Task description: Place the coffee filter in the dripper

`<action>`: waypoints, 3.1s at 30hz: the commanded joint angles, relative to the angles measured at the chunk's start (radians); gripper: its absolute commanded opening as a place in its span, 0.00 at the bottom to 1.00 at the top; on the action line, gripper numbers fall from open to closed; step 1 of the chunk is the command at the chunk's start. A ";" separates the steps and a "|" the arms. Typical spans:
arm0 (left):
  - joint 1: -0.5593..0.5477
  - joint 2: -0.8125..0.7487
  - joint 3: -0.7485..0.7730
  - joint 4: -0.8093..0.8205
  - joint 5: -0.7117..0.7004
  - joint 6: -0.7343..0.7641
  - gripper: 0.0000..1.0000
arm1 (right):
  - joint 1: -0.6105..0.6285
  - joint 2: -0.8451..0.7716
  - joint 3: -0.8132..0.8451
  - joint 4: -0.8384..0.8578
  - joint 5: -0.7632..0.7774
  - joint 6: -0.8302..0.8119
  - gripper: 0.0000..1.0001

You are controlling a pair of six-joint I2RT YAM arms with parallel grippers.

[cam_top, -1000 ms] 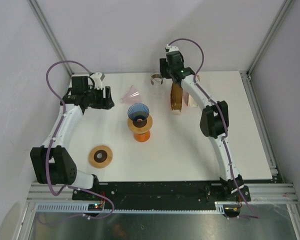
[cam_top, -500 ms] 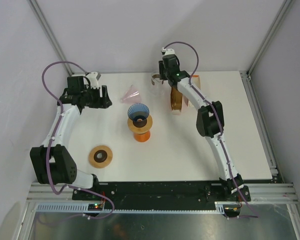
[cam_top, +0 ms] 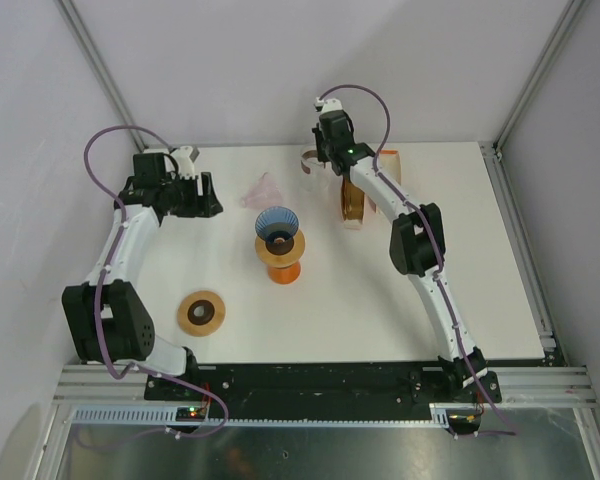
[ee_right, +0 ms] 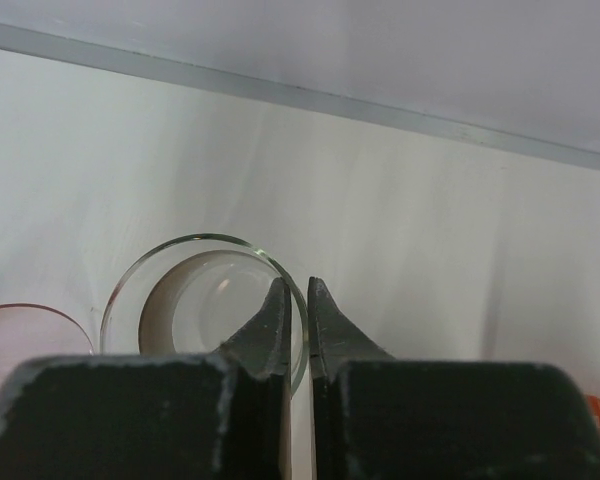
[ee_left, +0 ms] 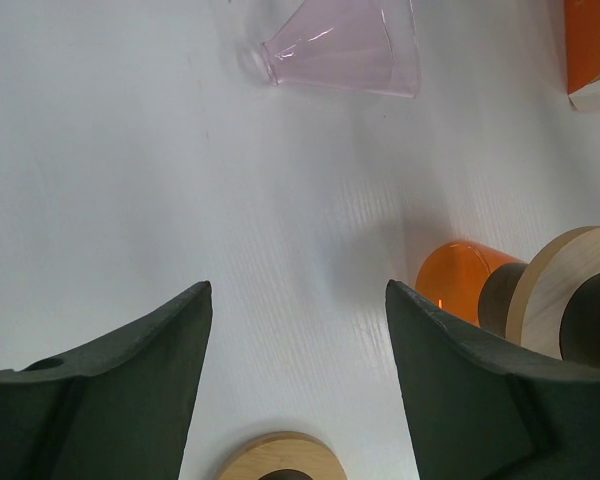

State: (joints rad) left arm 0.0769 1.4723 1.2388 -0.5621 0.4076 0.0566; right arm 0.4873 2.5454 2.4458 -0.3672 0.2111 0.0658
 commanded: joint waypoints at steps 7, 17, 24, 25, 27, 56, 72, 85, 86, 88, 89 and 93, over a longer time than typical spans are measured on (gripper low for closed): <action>0.022 -0.003 0.032 0.021 0.036 -0.009 0.74 | 0.014 -0.104 -0.008 0.034 -0.037 0.004 0.00; 0.021 -0.049 0.014 0.021 0.013 0.016 0.74 | 0.033 -0.225 -0.106 0.090 -0.093 0.009 0.00; 0.021 -0.089 -0.007 0.018 -0.028 0.061 0.74 | 0.040 -0.255 -0.109 0.065 -0.109 0.012 0.00; 0.021 -0.099 -0.013 0.016 -0.033 0.071 0.74 | 0.041 -0.264 -0.111 0.063 -0.113 0.009 0.00; 0.022 -0.118 -0.026 0.008 -0.039 0.097 0.74 | 0.043 -0.293 -0.118 0.054 -0.124 0.000 0.00; 0.006 -0.346 -0.293 -0.358 -0.191 0.545 0.67 | 0.056 -1.160 -0.973 -0.049 -0.242 -0.091 0.00; 0.006 -0.445 -0.481 -0.327 -0.084 0.747 0.60 | 0.095 -1.318 -1.476 0.163 -0.296 -0.018 0.00; 0.016 -0.501 -0.561 -0.259 -0.035 0.870 0.54 | 0.119 -1.279 -1.590 0.272 -0.361 -0.037 0.00; 0.019 -0.501 -0.568 -0.256 -0.034 0.878 0.54 | 0.121 -1.279 -1.590 0.273 -0.362 -0.040 0.00; 0.021 -0.497 -0.579 -0.251 -0.037 0.897 0.55 | 0.120 -1.277 -1.590 0.270 -0.362 -0.043 0.00; 0.022 -0.495 -0.585 -0.249 -0.040 0.908 0.55 | 0.121 -1.275 -1.590 0.269 -0.363 -0.045 0.00; 0.023 -0.492 -0.607 -0.236 -0.034 0.943 0.55 | 0.124 -1.255 -1.590 0.265 -0.364 -0.040 0.00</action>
State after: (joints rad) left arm 0.0887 0.9878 0.6502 -0.8333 0.3450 0.9276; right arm 0.6052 1.2766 0.8482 -0.1719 -0.1371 0.0254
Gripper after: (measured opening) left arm 0.550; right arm 0.047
